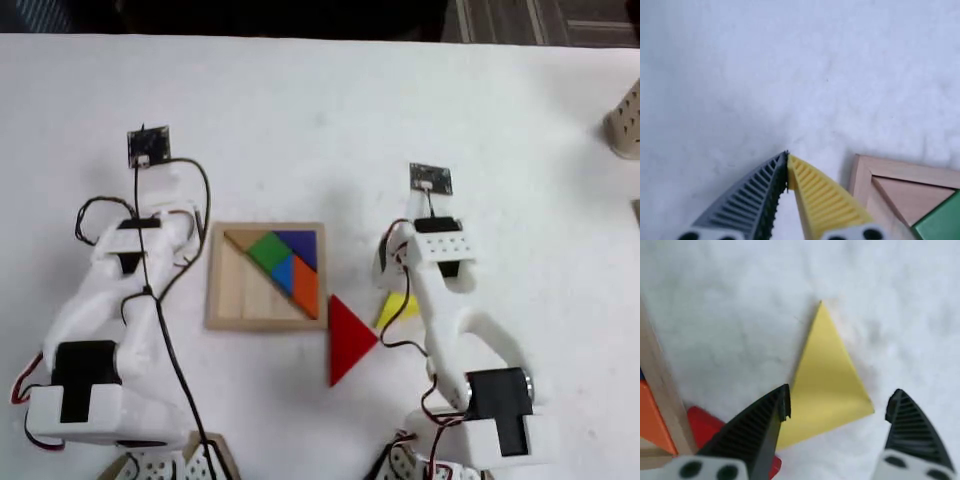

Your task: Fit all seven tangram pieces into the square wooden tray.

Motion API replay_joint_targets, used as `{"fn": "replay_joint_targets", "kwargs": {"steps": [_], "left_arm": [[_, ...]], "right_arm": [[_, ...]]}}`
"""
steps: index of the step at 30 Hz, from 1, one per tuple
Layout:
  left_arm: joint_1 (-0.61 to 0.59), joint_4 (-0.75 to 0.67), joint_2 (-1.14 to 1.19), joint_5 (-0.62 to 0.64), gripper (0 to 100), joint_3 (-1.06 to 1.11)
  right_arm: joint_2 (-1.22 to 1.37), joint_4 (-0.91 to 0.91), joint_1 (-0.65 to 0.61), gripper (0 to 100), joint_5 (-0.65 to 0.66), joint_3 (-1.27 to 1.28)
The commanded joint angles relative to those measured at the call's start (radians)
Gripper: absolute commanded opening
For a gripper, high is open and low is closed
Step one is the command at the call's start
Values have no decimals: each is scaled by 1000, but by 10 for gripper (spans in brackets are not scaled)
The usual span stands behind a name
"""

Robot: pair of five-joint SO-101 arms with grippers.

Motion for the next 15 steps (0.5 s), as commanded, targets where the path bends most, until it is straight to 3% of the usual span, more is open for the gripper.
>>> {"fn": "replay_joint_targets", "kwargs": {"steps": [1,15], "left_arm": [[-12,3,-4,5,23,-54],[-12,3,-4,5,23,-54]], "right_arm": [[-45,-48,-12,298,-68,15],[97,-143,-18,298,-86,11]]}}
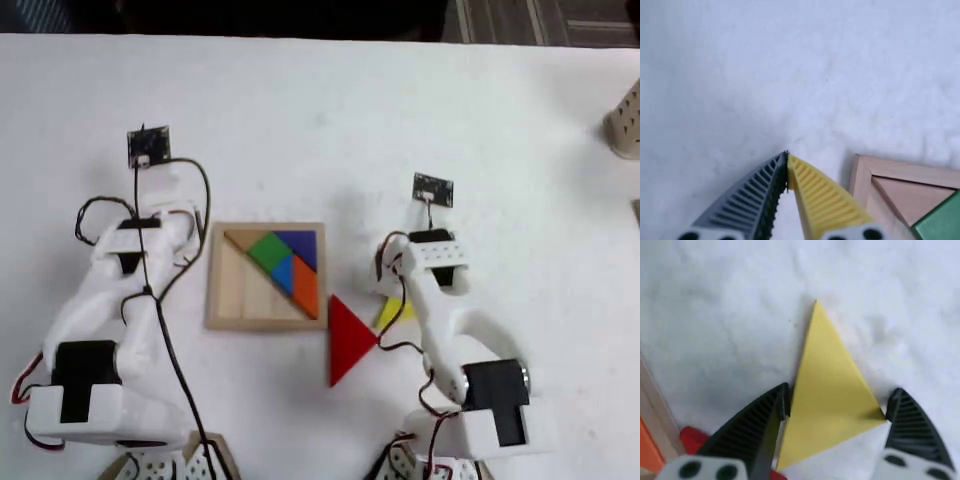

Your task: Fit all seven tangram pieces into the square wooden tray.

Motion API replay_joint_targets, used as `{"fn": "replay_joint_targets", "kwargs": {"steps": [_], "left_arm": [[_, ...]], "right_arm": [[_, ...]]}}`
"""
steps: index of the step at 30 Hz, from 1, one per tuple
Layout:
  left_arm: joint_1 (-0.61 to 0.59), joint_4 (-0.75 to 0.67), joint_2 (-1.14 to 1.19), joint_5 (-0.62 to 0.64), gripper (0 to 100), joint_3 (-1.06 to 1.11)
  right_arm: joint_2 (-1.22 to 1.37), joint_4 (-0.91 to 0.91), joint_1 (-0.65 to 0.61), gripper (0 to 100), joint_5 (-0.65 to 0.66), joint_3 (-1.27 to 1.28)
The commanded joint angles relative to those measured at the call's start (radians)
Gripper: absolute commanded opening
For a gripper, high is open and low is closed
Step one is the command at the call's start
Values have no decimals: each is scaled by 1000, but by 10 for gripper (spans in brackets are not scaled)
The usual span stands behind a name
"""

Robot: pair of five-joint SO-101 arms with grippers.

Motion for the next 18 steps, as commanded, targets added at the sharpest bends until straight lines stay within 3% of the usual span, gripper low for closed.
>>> {"fn": "replay_joint_targets", "kwargs": {"steps": [1,5,11,18], "left_arm": [[-12,3,-4,5,23,-54],[-12,3,-4,5,23,-54],[-12,3,-4,5,23,-54],[-12,3,-4,5,23,-55]], "right_arm": [[53,-4,-7,297,-9,-66],[71,30,-5,280,-9,-89],[73,30,1,129,0,-91],[70,31,38,120,2,-92]]}}
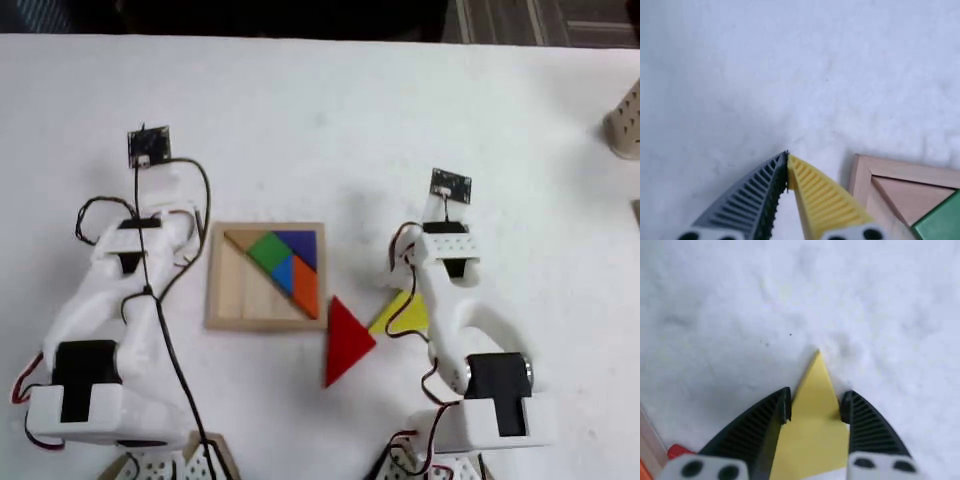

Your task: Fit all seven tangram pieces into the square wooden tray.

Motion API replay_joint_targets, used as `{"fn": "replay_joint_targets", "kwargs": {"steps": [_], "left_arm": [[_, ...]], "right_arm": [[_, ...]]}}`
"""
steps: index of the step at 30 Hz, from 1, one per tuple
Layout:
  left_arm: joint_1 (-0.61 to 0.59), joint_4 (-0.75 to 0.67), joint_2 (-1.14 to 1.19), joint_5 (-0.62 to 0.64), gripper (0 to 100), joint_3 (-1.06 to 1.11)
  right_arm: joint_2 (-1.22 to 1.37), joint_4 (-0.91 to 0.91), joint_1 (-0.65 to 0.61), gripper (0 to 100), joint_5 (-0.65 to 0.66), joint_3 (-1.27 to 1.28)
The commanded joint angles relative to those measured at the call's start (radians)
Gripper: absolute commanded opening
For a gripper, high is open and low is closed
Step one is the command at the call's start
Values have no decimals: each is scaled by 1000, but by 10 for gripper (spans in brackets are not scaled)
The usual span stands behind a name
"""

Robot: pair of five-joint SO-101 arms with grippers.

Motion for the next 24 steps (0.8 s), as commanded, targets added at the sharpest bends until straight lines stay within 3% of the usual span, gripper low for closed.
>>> {"fn": "replay_joint_targets", "kwargs": {"steps": [1,5,9,17,24], "left_arm": [[-12,3,-4,5,23,-55],[-12,3,-4,5,23,-55],[-12,2,-4,5,23,-55],[-12,2,-4,5,23,-55],[-12,3,-4,5,23,-55]], "right_arm": [[5,1,1,121,9,-25],[-91,96,-1,226,109,-23],[-242,223,-5,339,81,12],[-386,56,-35,340,51,272],[-334,-54,-162,343,-97,296]]}}
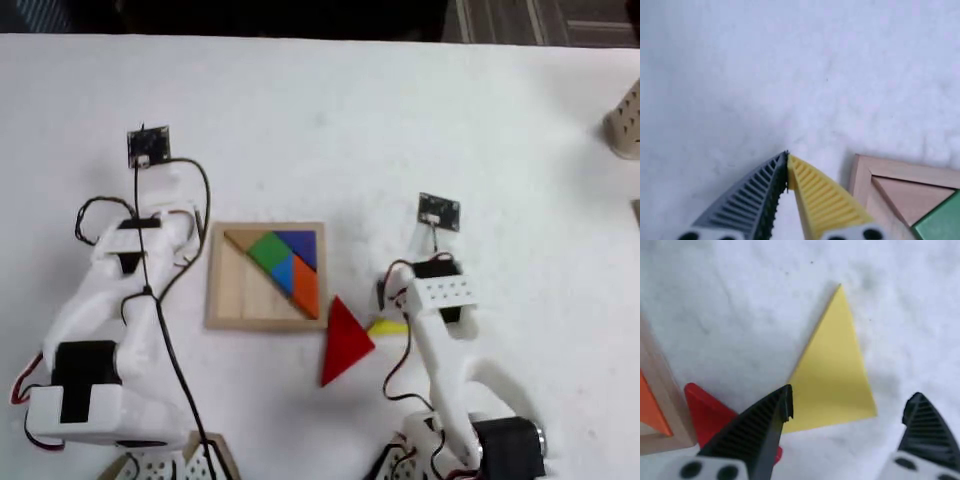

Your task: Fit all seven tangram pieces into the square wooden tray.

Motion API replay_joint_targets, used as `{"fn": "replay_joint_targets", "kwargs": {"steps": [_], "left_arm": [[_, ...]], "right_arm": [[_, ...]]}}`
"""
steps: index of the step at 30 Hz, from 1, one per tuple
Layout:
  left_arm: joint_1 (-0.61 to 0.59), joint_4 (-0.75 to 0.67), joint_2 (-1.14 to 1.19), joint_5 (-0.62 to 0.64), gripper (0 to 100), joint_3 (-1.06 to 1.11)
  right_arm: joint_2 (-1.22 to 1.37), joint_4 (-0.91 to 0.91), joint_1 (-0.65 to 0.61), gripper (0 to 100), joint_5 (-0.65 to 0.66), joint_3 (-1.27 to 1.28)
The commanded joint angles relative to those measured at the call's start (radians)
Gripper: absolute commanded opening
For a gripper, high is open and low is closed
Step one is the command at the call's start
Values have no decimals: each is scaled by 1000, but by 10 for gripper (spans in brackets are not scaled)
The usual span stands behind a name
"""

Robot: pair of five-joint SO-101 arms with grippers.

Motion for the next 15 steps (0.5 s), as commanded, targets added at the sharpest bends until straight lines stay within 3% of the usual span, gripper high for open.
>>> {"fn": "replay_joint_targets", "kwargs": {"steps": [1,15], "left_arm": [[-12,3,-4,5,23,-55],[-25,3,-4,5,23,-54]], "right_arm": [[19,-48,-61,343,-54,3],[93,-81,-12,340,-54,-14]]}}
